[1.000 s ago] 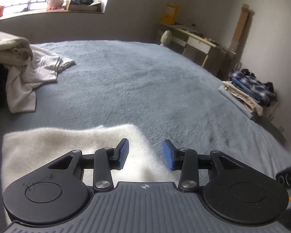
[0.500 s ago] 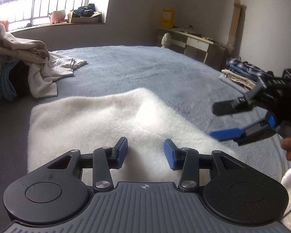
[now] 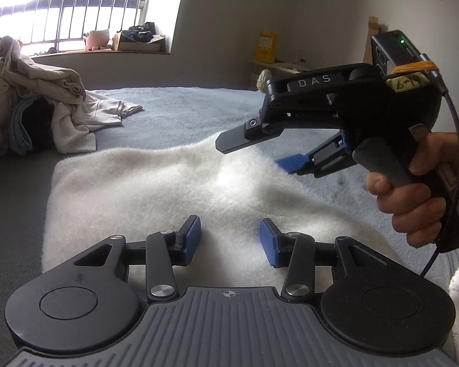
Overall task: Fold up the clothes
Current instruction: 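Fold the gripped cream sweater edge over with the right gripper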
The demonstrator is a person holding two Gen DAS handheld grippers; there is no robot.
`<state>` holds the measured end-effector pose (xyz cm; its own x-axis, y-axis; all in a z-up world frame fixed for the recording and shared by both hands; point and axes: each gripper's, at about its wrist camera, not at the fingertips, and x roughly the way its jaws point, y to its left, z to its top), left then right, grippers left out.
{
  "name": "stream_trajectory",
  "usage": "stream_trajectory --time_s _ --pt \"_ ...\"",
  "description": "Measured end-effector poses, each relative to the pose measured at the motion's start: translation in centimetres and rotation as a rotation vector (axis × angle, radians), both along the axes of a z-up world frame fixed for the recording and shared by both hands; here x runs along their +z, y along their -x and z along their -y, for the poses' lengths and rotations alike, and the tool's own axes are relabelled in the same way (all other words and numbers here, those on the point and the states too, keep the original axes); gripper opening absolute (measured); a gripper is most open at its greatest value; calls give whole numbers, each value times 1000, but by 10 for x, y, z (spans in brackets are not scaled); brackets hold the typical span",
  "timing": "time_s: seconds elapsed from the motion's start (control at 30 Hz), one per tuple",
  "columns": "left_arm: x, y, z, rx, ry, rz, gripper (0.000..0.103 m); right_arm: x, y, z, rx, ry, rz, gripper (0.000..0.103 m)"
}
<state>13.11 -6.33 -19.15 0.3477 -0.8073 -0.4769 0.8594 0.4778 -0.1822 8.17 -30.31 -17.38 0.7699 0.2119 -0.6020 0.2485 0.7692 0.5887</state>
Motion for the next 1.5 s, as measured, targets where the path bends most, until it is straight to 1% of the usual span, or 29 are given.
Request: stream_trajectory --time_s 0.1,0.17,0.27,0.33,0.4,0.5,0.6,0.67,0.7,0.73,0.8,0.83,0.87,0.93,0.97,1.0,1.03,1.07,1.13,1.2,1.23,1.27,1.3,1.33,1.37,1.4,1.43,1.47,1.5 --pt "-1 0 -1 0 1 1 43 11 -1 -30 21 183 -2 72" --pt "-1 0 -1 2 0 4 43 16 -3 -47 50 268 16 72" --pt "-1 1 0 7 -4 9 43 21 -3 -58 84 311 62 72" --pt "-1 2 1 9 -12 17 43 19 -5 -58 96 307 73 72" --pt "-1 4 3 12 -19 26 44 16 -7 -51 91 283 69 72" --pt "-2 6 4 17 -24 37 44 9 -12 -29 71 198 62 71" --pt "-2 7 5 19 -28 44 44 1 -20 -14 46 150 51 69" --pt "-2 8 5 19 -30 50 44 -4 -27 -6 23 125 38 64" --pt "-3 9 5 19 -30 52 44 -7 -30 -3 17 112 33 63" --pt "-3 8 5 18 -29 53 44 -11 -34 -1 18 102 20 60" --pt "-4 7 5 16 -31 57 44 -19 -42 2 22 85 -15 50" --pt "-4 7 6 17 -31 58 44 -23 -45 4 19 72 -31 42" --pt "-3 7 6 18 -32 60 44 -26 -47 7 13 55 -32 30" --pt "0 7 7 19 -33 55 44 -23 -42 13 14 10 28 25" --pt "1 5 7 20 -26 45 44 -20 -39 17 17 -13 63 24" --pt "2 4 7 21 -19 35 44 -16 -36 18 30 -15 103 24" --pt "2 2 8 20 -18 26 44 -11 -32 17 49 -3 145 24" --pt "1 2 9 18 -25 27 44 -10 -31 19 54 10 160 24" --pt "-2 4 12 14 -34 35 44 -28 -37 29 36 -10 106 24" --pt "-1 4 12 17 -32 32 45 -49 -40 46 -4 -123 71 23" --pt "-2 4 11 20 -26 26 45 -53 -39 51 -16 -169 82 23" --pt "-3 3 10 22 -20 20 45 -49 -38 50 -9 -172 112 23" --pt "-4 2 9 24 -13 14 45 -45 -38 46 6 -148 131 23" --pt "-4 3 9 23 -14 13 45 -46 -41 43 6 -129 116 24" --pt "-4 3 10 23 -18 16 45 -52 -45 44 -6 -138 71 26" --pt "-4 4 11 21 -20 19 45 -60 -46 49 -8 -177 50 26" --pt "-3 5 11 18 -22 20 45 -64 -45 56 -10 -226 51 26" --pt "-3 5 11 18 -21 21 45 -64 -42 62 -20 -266 48 28" --pt "-4 5 10 17 -19 22 45 -60 -37 64 -35 -284 48 29"
